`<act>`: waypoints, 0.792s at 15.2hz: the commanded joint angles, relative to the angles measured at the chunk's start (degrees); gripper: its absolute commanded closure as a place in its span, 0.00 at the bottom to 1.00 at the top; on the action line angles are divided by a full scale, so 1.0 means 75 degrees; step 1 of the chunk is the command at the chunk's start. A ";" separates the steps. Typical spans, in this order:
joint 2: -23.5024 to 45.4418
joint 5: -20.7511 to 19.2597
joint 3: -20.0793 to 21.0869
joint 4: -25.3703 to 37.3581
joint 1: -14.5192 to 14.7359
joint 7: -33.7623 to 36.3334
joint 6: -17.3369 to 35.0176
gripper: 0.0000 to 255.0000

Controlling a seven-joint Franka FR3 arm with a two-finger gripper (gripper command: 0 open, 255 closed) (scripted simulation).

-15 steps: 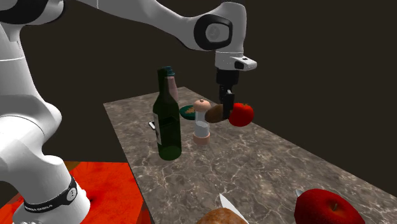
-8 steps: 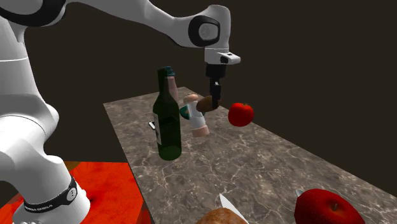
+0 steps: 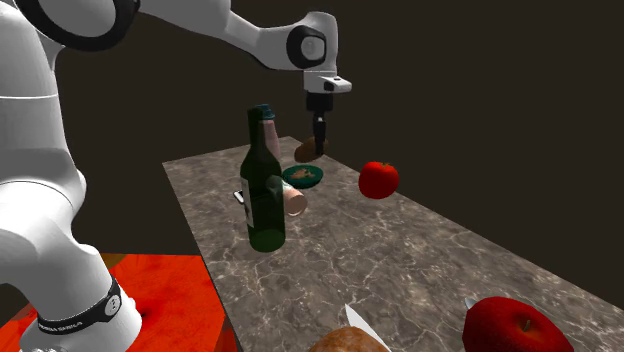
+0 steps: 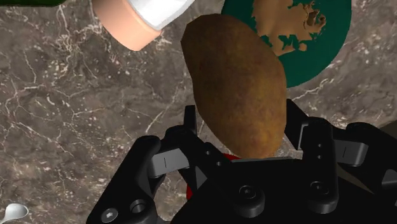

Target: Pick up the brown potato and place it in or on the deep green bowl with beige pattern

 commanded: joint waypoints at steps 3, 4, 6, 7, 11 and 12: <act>0.0415 -0.0151 0.0228 0.0524 0.0475 0.0712 -0.0175 1.00; 0.0566 -0.0206 0.0283 0.0728 0.0623 0.0910 -0.0249 1.00; 0.0605 -0.0225 0.0272 0.0575 0.0624 0.0928 -0.0059 1.00; 0.0627 -0.0236 0.0268 0.0501 0.0623 0.0938 0.0034 1.00; 0.0730 -0.0286 0.0249 0.0227 0.0625 0.0980 0.0403 1.00; 0.0760 -0.0301 0.0244 0.0164 0.0626 0.0992 0.0494 1.00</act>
